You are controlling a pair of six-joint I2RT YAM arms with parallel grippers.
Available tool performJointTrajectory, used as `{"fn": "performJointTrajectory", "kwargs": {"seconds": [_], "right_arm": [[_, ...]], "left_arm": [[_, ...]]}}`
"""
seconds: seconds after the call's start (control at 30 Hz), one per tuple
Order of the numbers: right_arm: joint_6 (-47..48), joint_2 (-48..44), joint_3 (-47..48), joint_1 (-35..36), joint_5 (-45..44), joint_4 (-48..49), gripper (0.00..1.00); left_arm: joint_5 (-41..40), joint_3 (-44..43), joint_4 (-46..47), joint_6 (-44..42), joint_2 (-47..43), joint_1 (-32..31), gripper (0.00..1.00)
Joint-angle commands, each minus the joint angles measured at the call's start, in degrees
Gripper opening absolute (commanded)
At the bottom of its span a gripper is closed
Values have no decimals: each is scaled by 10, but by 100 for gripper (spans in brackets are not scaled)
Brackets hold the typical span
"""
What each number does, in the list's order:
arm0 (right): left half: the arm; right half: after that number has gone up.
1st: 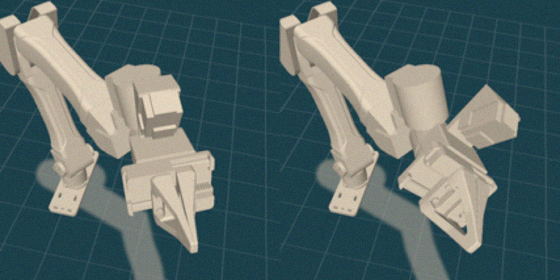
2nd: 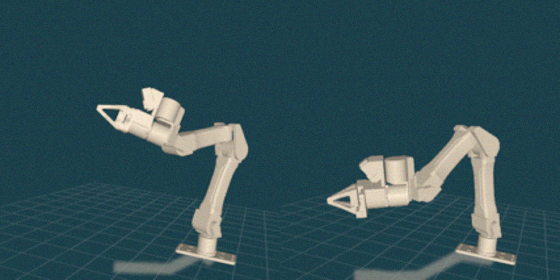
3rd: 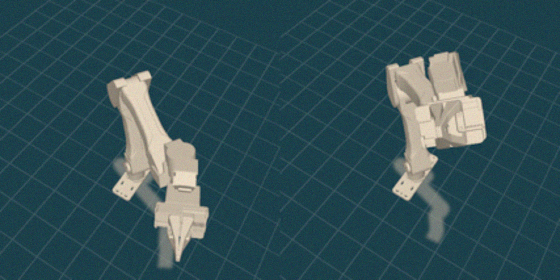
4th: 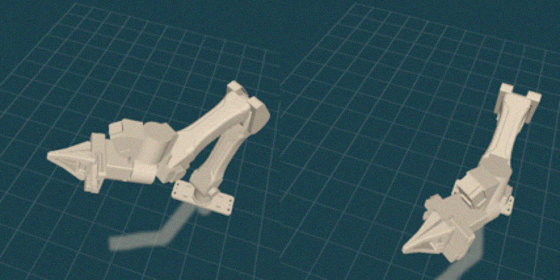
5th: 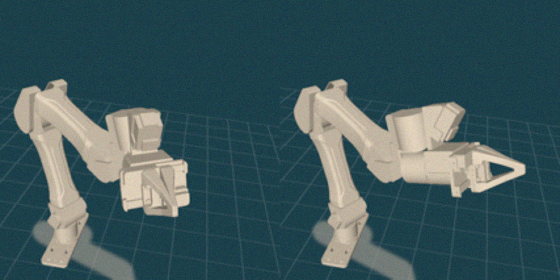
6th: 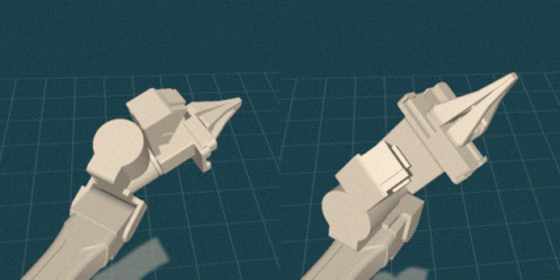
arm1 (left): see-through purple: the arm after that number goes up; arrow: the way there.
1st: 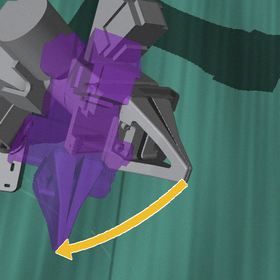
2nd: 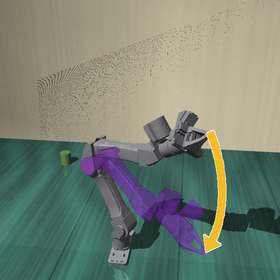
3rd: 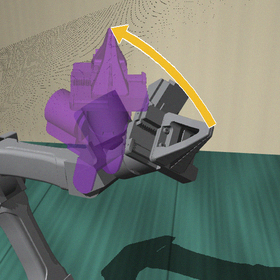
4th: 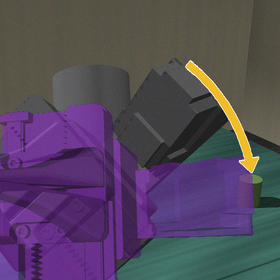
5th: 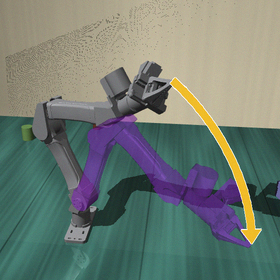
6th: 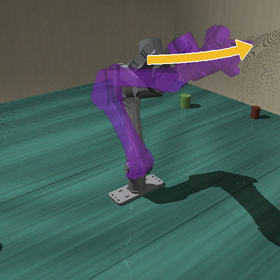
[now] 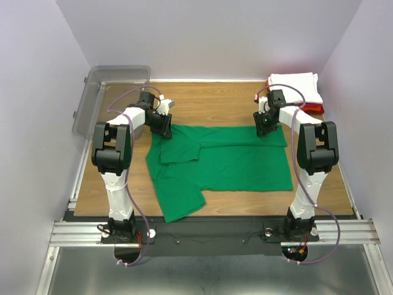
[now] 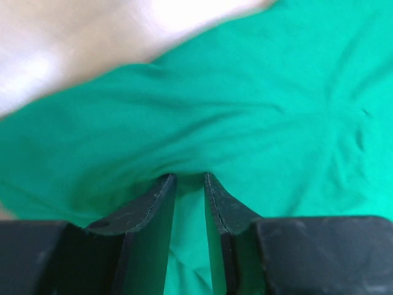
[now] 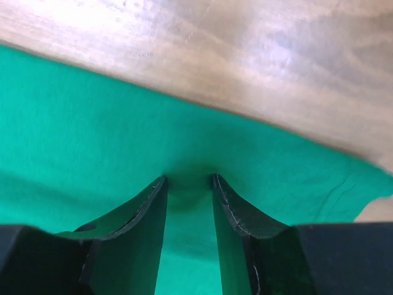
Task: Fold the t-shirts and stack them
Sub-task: Fold the tshirt
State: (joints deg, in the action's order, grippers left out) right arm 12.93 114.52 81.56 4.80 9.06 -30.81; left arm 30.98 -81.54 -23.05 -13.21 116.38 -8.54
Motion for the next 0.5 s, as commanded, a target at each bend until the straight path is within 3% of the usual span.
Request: {"fn": "performJointTrajectory", "kwargs": {"seconds": [0.0,0.2,0.33,0.43,0.47], "right_arm": [[17,65,60,-7,-19,22,42],[21,68,104,-7,3,19,45],[36,-36,84,-6,38,13,54],[69,-130,49,-6,96,-36,84],[81,-155,41,-7,100,-50,87]], "left_arm": [[-38,-69,-3,3,33,1,36],[-36,-157,-42,-23,61,1,38],[14,-181,-94,-76,15,0,43],[56,-145,-124,-129,-86,0,46],[60,-131,-132,-145,-109,0,46]]}}
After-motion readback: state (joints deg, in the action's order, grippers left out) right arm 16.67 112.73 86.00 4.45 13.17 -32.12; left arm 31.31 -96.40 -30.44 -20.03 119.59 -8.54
